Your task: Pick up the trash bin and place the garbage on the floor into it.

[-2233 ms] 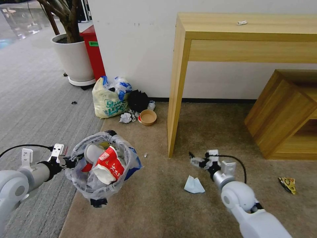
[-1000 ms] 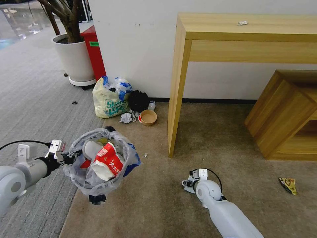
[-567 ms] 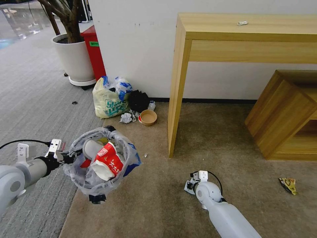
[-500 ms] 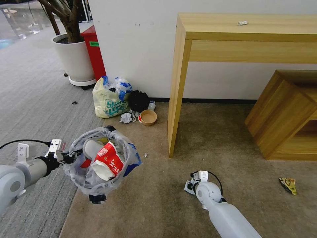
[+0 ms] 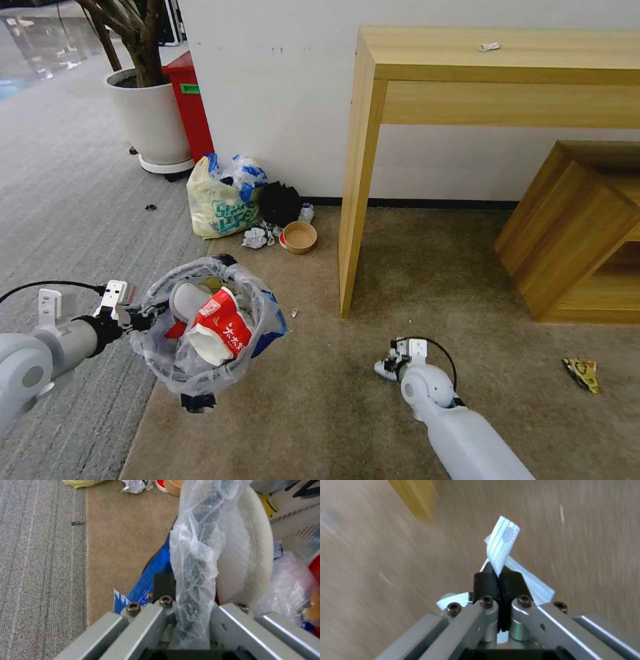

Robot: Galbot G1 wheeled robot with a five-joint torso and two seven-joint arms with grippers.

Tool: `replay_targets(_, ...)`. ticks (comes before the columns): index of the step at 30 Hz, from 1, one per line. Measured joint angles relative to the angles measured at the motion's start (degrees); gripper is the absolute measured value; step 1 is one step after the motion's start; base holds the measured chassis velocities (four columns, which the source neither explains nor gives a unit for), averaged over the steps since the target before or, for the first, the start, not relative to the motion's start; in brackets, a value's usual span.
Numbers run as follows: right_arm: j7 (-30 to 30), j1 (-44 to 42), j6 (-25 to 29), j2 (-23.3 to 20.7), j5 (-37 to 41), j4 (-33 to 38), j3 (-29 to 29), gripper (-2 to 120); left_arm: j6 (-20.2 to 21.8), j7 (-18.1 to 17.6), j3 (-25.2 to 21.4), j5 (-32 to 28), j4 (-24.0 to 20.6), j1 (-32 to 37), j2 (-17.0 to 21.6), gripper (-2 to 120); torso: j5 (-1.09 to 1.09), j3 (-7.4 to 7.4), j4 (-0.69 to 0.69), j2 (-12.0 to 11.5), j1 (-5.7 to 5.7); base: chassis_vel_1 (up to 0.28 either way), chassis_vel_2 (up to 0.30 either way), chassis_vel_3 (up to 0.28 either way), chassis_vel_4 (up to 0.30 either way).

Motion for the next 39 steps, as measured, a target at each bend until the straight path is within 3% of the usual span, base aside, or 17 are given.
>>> replay_targets(8, -5.0, 5.4, 3.5, -3.6, 9.6, 12.2, -2.2, 0, 0.0, 0.0, 1.7, 0.1, 1.0, -0.8, 1.1, 0, 0.00, 0.00, 0.02, 0.0, 0.00, 0.000, 0.000, 0.000, 0.000)
replay_targets(15, -11.0, 14.2, 8.3, -6.1, 19.2, 21.1, -9.5, 0, 0.0, -0.8, 4.6, -0.2, 1.5, -2.6, 2.7, 0, -0.01, 0.00, 0.00, 0.0, 0.00, 0.000, 0.000, 0.000, 0.000)
replay_targets(27, -16.3, 25.8, 11.2, -2.3, 27.5, 22.6, -20.8, 0, 0.0, -1.2, 12.2, -0.5, 2.8, -7.7, 4.4, 0, -0.02, 0.00, 0.02, 0.0, 0.00, 0.000, 0.000, 0.000, 0.000)
replay_targets(32, -15.8, 27.2, 7.9, -1.8, 33.4, 22.4, -24.6, 0, 0.0, -1.6, 17.5, -0.9, 4.2, -12.9, 3.9, 0, -0.01, 0.01, -0.01, 0.0, 0.00, 0.000, 0.000, 0.000, 0.000)
replay_targets(39, -14.6, 27.4, 5.6, -1.5, 34.2, 20.9, -27.2, 0, 0.0, -1.7, 20.2, -1.5, 5.2, -16.4, 3.7, 0, -0.01, 0.00, -0.01, 0.0, 0.00, 0.000, 0.000, 0.000, 0.000)
